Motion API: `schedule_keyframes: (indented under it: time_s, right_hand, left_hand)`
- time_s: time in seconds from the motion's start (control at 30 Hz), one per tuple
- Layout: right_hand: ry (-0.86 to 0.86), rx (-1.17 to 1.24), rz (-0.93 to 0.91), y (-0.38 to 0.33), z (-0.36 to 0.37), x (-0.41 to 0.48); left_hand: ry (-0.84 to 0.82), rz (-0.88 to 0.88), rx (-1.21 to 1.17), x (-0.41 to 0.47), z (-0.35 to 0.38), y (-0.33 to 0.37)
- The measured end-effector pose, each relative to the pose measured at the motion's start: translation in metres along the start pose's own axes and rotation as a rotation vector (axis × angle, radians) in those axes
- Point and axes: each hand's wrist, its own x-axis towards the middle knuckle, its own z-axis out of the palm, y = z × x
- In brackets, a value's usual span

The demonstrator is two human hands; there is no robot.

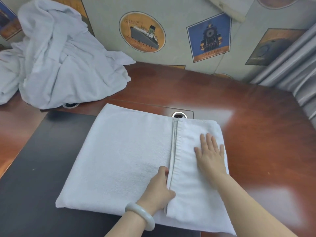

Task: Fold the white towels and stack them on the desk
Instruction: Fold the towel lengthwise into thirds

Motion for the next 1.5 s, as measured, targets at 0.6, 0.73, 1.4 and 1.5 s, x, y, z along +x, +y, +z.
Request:
schedule_keyframes:
  time_s: [0.6, 0.73, 1.4, 1.5]
  right_hand:
    - [0.181, -0.008, -0.106, 0.022, -0.027, 0.047]
    - [0.016, 0.053, 0.016, 0.052, -0.008, 0.06]
    - [0.155, 0.055, 0.008, 0.052, 0.024, -0.02]
    - [0.248, 0.086, 0.015, 0.033, 0.006, -0.028]
  left_hand:
    - [0.359, 0.483, 0.946, 0.138, 0.021, 0.041]
    - [0.402, 0.544, 0.946, 0.143, 0.021, 0.036]
    - [0.38, 0.523, 0.95, 0.14, 0.019, 0.037]
    - [0.376, 0.509, 0.941, 0.139, 0.017, 0.037]
